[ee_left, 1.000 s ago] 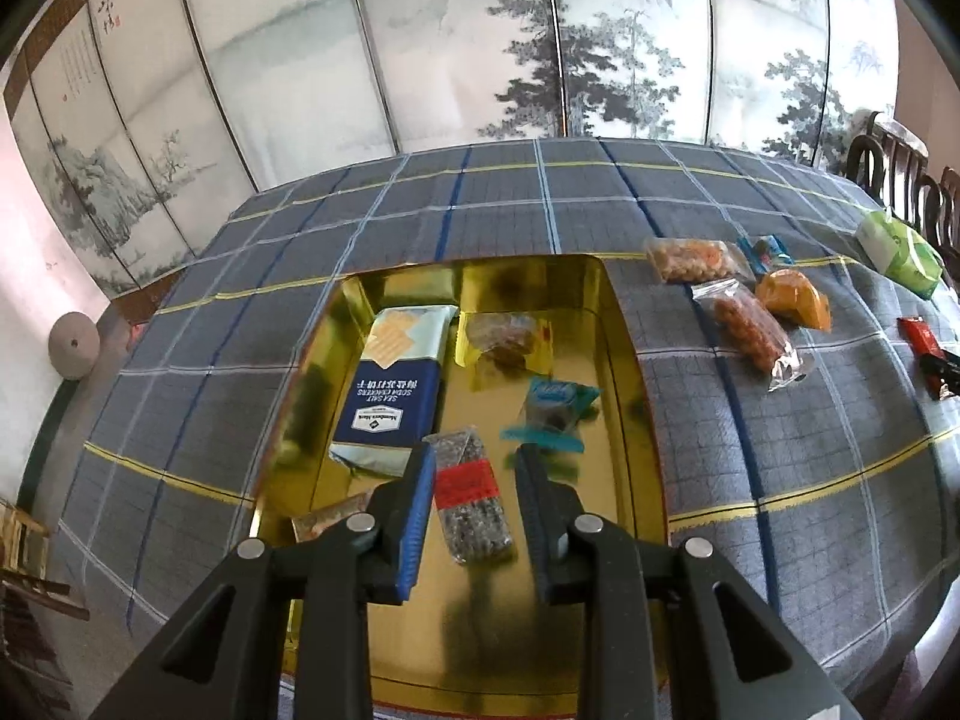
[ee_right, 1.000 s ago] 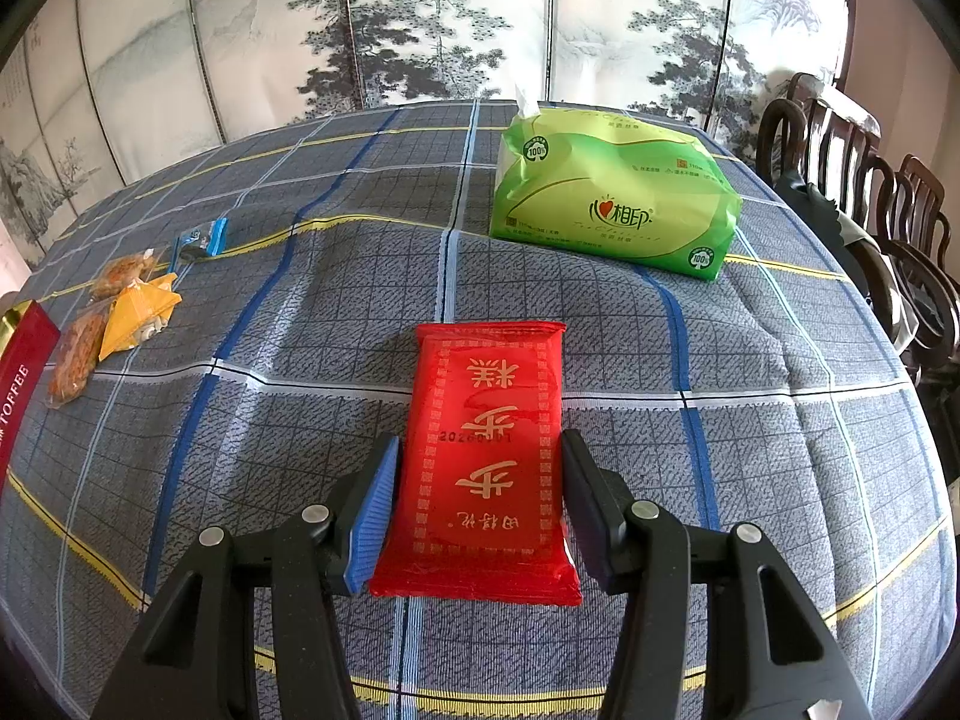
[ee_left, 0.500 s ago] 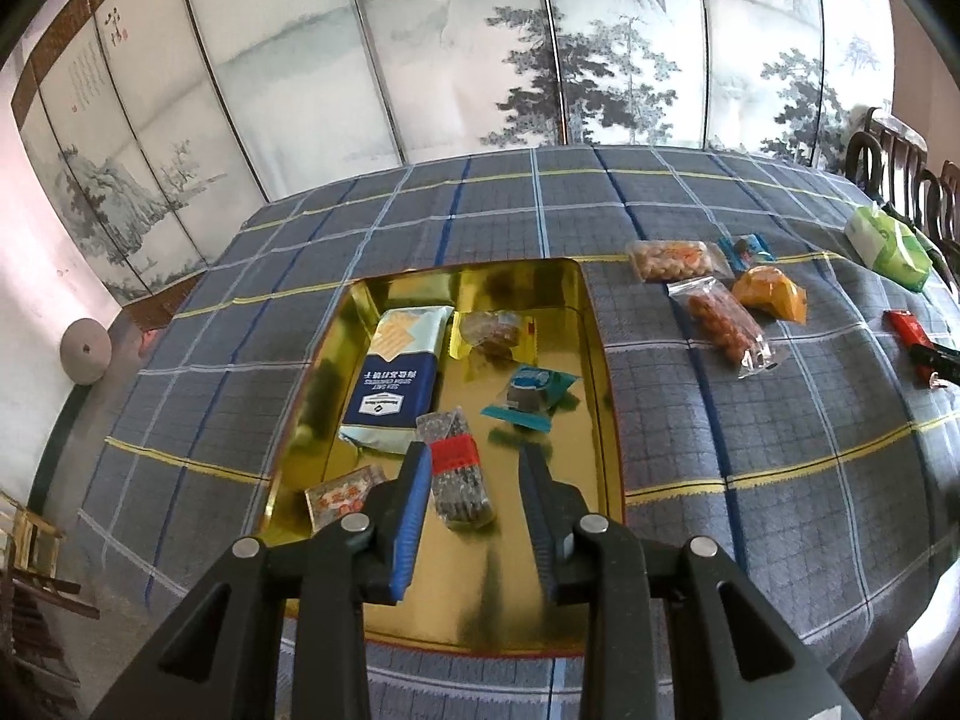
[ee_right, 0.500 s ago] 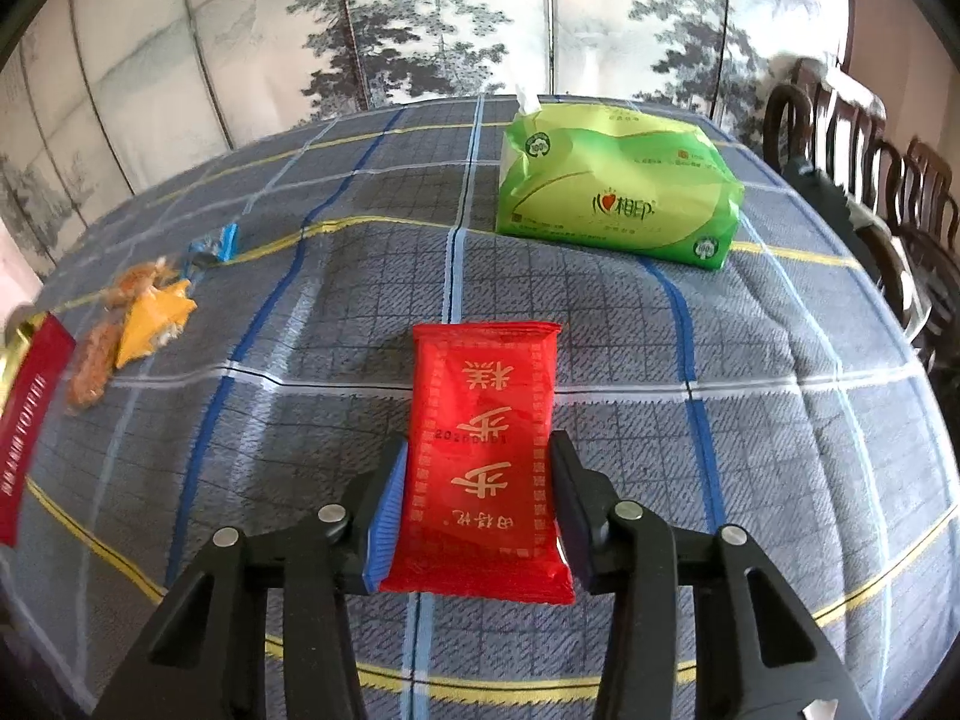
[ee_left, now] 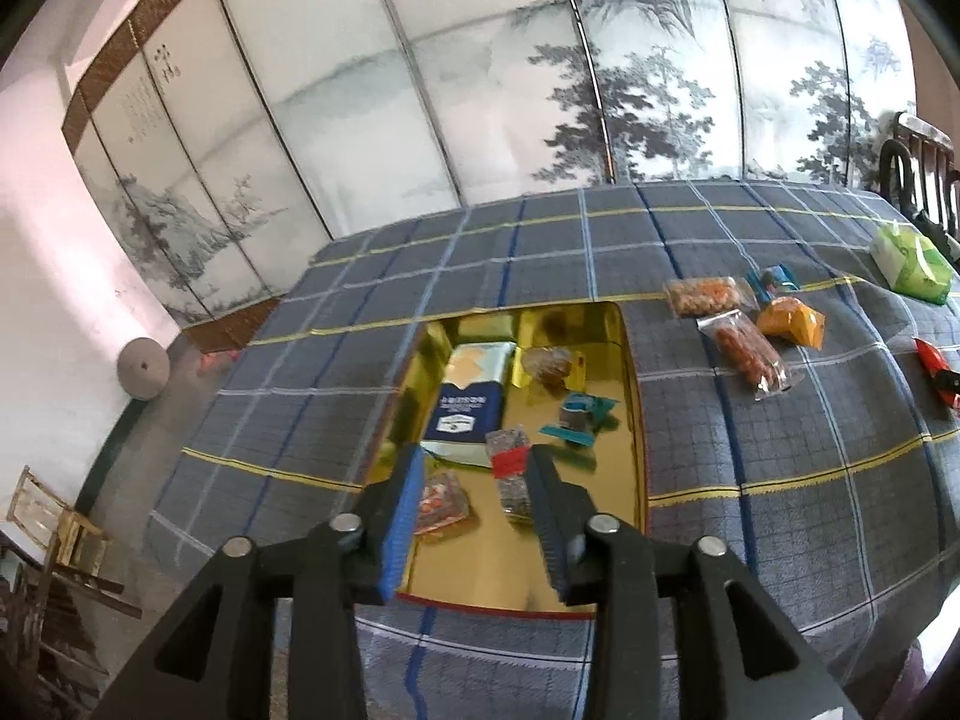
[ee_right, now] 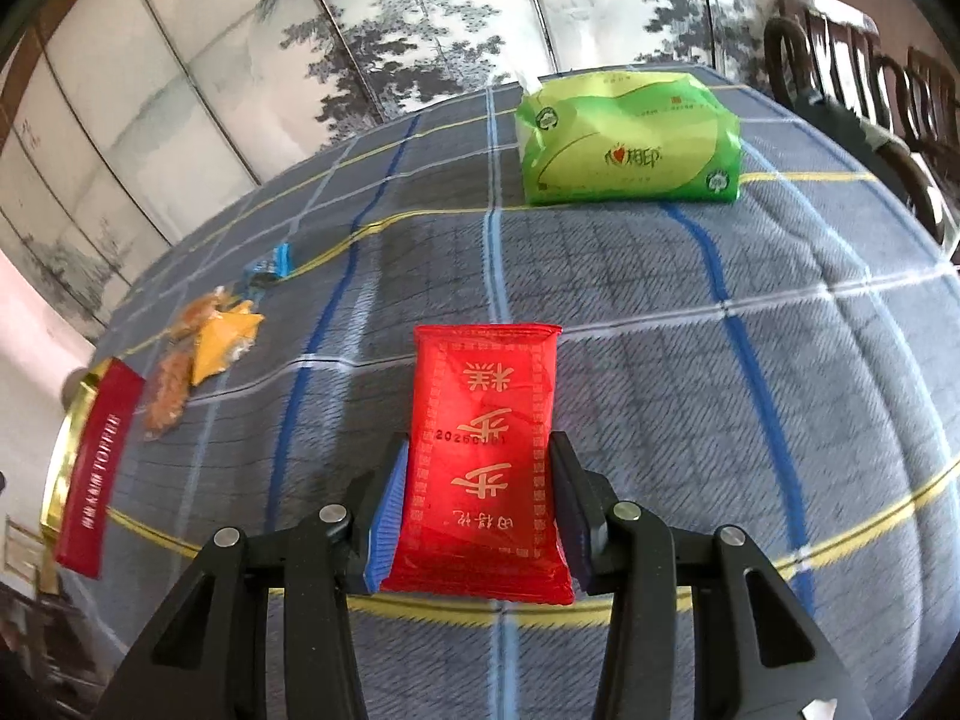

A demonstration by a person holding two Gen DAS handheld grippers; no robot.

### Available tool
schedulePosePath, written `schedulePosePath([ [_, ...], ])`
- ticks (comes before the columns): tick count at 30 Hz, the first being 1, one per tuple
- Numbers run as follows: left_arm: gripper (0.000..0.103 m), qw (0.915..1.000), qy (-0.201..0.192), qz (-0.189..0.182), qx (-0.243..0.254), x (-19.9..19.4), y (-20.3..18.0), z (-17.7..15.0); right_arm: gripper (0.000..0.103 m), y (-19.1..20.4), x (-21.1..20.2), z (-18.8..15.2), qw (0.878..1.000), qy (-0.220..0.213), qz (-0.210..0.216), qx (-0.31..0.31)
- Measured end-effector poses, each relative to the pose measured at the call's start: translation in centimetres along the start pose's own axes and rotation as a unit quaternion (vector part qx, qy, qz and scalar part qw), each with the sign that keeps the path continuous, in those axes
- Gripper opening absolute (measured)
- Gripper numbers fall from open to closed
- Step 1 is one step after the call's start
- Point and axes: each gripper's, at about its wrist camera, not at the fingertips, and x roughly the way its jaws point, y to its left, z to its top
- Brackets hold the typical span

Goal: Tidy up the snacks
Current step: 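Lower the grey bar into the tin and open the left gripper, then carry the red pastry pack into the tin and release it with the right gripper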

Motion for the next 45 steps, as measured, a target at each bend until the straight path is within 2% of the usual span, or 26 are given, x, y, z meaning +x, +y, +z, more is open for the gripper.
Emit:
schedulePosePath([
  [9, 0.04, 0.9997, 0.019, -0.004, -0.016, 0.2, 0.9, -0.5, 0.041, 2.8, -1.1, -0.7, 0.999, -0.005, 0.033, 0.004],
  [16, 0.04, 0.9979, 0.051, -0.007, -0.04, 1.6, 2.4, -1.6, 0.041, 6.7, -2.2, -0.7, 0.996, -0.006, 0.093, 0.005],
  [22, 0.04, 0.9951, 0.07, 0.005, -0.07, 2.5, 5.0, -2.8, 0.041, 13.0, -2.5, -0.6, 0.989, 0.004, 0.146, -0.03],
  [28, 0.04, 0.9911, 0.093, 0.013, -0.095, 3.3, 7.5, -4.2, 0.041, 21.0, -2.0, -0.9, 0.975, 0.024, 0.205, -0.08],
  [34, 0.04, 0.9898, 0.102, 0.009, -0.099, 3.5, 8.4, -5.2, 0.041, 28.3, -0.1, -1.5, 0.961, 0.048, 0.24, -0.126],
  [39, 0.04, 0.9909, 0.101, 0.005, -0.09, 3.4, 8.6, -5.5, 0.041, 33.1, 2.2, -2.1, 0.954, 0.072, 0.244, -0.161],
  [45, 0.04, 0.9921, 0.096, 0.01, -0.08, 3.5, 8.8, -5.6, 0.041, 36.0, 4.6, -3.2, 0.951, 0.095, 0.224, -0.192],
])
